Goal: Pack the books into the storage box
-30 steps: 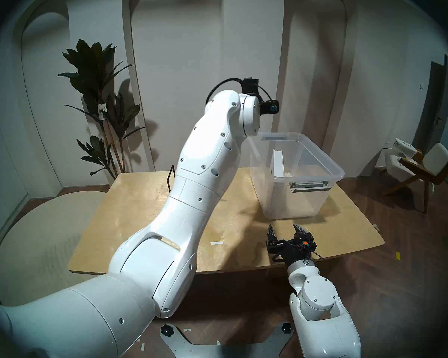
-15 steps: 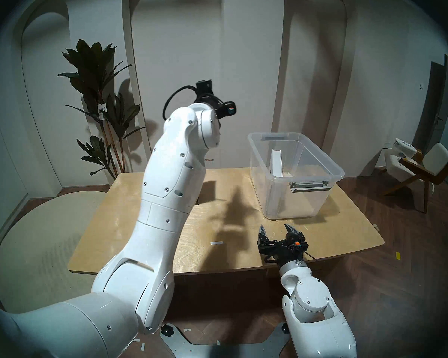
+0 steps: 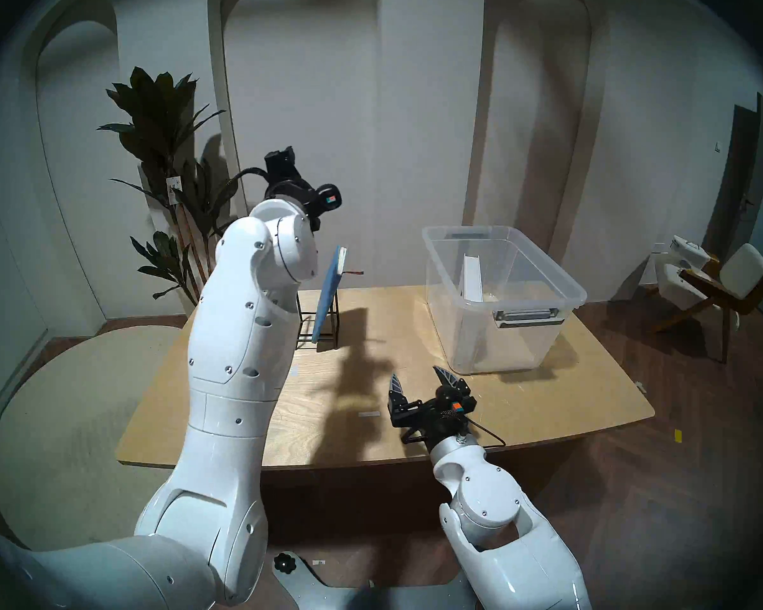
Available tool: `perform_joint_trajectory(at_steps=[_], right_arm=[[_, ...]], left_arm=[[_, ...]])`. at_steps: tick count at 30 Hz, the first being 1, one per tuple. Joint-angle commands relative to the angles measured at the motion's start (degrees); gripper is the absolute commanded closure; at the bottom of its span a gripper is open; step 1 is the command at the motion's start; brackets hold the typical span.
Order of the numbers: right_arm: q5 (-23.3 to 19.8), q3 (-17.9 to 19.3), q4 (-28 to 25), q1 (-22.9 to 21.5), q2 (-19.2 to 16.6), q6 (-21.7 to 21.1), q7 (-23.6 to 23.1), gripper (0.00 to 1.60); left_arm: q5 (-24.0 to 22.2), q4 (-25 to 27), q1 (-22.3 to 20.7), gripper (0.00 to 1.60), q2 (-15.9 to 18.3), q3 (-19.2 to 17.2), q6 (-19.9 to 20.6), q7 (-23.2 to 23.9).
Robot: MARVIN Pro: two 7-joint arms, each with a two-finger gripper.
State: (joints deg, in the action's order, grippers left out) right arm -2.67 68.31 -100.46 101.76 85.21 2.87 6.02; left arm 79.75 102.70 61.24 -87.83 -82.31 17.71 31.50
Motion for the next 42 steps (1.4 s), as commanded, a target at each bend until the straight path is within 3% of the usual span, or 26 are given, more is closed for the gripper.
perform_joint_trajectory(at_steps=[1, 14, 23, 42], right_arm=[[0.2, -3.6, -1.3, -6.3, 0.2, 0.5, 1.5, 0.00], [0.6, -8.7, 2.1, -13.4, 1.8, -0.8, 5.2, 0.00], [0.8, -11.4, 7.8, -19.8, 4.6, -2.8, 7.8, 0.00], [-2.5, -12.6, 20.3, -30.0, 10.7, -6.5, 12.7, 0.00]], left_arm=[[-1.0, 4.8, 2.8, 0.00, 0.6, -0.6, -0.9, -0.8], [-3.1, 7.8, 6.0, 0.00, 1.3, -1.5, -2.3, -1.3], [-4.2, 8.8, 7.3, 0.00, 1.7, -1.9, -3.1, -1.5], [-6.3, 9.8, 8.5, 0.00, 2.5, -2.5, -4.6, -1.7]])
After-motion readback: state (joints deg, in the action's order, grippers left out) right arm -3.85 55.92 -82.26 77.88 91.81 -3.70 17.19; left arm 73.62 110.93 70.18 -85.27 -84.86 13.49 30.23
